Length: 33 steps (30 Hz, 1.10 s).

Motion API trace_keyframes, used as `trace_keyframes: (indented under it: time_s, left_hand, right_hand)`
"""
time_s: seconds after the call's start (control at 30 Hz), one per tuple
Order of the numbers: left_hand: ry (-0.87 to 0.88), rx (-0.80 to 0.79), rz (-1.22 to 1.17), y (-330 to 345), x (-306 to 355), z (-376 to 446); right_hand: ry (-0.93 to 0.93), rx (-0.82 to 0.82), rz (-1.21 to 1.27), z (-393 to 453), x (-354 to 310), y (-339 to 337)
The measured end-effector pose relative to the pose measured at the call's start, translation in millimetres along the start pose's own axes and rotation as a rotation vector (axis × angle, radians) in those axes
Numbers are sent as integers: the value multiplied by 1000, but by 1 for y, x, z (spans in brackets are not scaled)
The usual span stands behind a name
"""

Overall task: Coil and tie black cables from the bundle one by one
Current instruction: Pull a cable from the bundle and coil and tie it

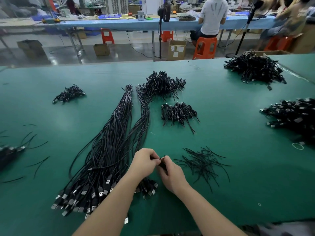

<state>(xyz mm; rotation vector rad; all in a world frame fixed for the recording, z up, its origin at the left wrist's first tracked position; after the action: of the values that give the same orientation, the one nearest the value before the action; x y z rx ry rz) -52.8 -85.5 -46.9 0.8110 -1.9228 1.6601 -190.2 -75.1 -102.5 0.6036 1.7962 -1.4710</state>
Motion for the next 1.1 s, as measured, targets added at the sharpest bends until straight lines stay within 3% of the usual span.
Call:
trace_keyframes:
  time_s: [0.33, 0.73, 0.9, 1.1]
  left_hand:
    - [-97, 16, -11, -5, -2, -2]
    - [89, -68, 116, -5, 4, -18]
    - [71, 122, 255, 6, 9, -22]
    - [19, 233, 388, 10, 17, -26]
  right_hand:
    - [-143, 128, -55, -7, 2, 7]
    - [-89, 120, -4, -10, -1, 4]
    - [-90, 104, -19, -11, -3, 5]
    - [-105, 138, -34, -14, -6, 5]
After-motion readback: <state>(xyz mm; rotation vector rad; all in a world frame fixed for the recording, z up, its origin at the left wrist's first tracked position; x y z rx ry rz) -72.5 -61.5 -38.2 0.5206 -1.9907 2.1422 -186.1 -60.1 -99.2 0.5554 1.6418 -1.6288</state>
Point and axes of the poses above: each hand's wrist, its own z-axis towards the middle knuckle, its own y-axis out of the palm, x = y × z, the point moved 2 cm from there along z, towards the middle knuckle, and after that the axes turned 4 degrees about y, right-handed, at the moved point
